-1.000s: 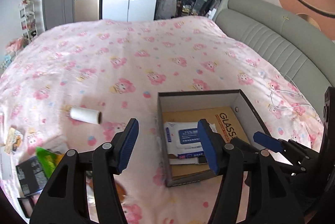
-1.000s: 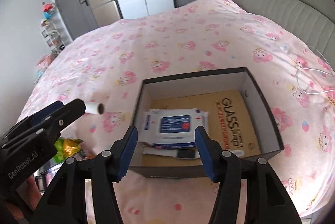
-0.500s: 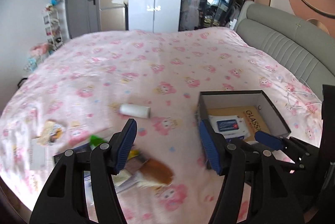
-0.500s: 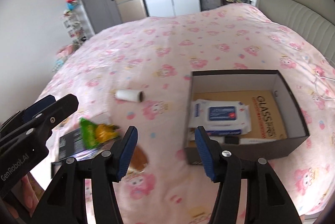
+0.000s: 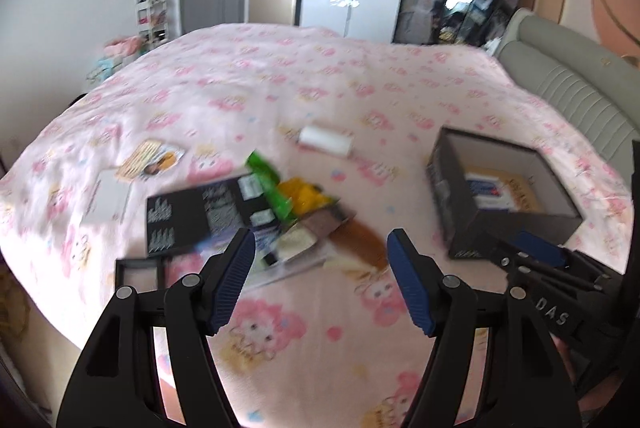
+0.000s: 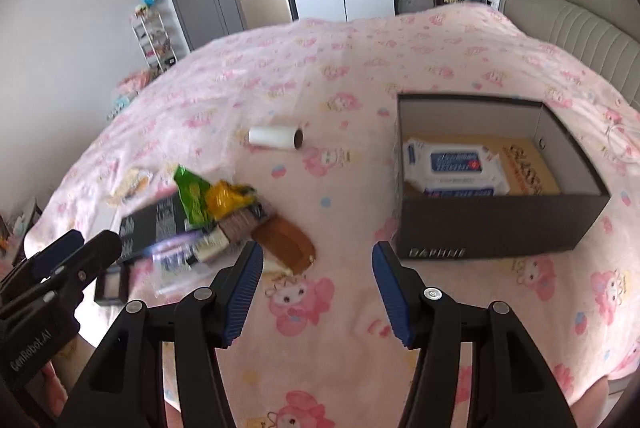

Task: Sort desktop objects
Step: 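Move the left tool to the black square frame in the pile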

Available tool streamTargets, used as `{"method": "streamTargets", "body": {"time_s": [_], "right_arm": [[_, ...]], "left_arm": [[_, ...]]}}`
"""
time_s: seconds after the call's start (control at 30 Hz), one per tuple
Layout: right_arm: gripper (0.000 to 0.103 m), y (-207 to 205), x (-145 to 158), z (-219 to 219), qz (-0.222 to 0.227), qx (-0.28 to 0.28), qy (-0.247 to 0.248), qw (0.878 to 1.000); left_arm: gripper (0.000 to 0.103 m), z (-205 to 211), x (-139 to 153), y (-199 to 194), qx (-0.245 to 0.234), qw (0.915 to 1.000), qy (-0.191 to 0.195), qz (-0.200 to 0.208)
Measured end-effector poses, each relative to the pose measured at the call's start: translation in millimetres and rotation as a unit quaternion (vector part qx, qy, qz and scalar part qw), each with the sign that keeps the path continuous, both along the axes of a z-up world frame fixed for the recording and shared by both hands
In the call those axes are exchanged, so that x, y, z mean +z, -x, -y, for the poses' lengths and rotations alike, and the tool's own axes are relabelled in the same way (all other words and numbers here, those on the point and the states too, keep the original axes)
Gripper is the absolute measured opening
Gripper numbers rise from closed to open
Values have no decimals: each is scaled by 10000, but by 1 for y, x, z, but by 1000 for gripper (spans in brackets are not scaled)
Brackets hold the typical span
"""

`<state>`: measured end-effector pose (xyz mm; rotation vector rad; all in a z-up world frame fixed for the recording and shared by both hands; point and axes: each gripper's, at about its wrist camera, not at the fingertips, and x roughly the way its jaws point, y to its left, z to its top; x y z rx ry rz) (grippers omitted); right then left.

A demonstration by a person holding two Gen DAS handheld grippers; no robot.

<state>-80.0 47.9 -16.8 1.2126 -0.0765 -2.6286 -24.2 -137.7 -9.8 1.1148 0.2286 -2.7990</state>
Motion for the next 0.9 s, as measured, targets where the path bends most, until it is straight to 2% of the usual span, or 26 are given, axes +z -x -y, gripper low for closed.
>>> {"method": "streamTargets", "body": {"time_s": [0.2,0.3,0.4,0.47,0.57,0.7,0.83,0.9], "right_arm": [[53,-3,-25,17,204,204,-56,9996],[53,-1,-32,34,376,536,37,9978],[53,8,-34,63,525,1057,96,9930],[53,11,-31,88,347,1303,-114,9908],[53,17,-37,119,339,1559,-169,9870],[53,19,-58,156,524,1936,-174,9795],[53,14,-78,193,749,2265,-174,9710],[53,10,-86,209,867,2403,-183,9667]], "left_arm": [[68,37,-22,1,353,9990,-122,237],[68,56,-32,1,533,9978,-193,355],[68,75,-42,2,713,9960,-263,473],[68,88,-49,2,833,9945,-310,552],[68,109,-59,2,1023,9920,-363,648],[64,151,-70,-8,1450,9863,-483,617],[56,183,-92,-15,1774,9789,-507,876],[56,196,-104,-17,1927,9748,-519,1001]]}}
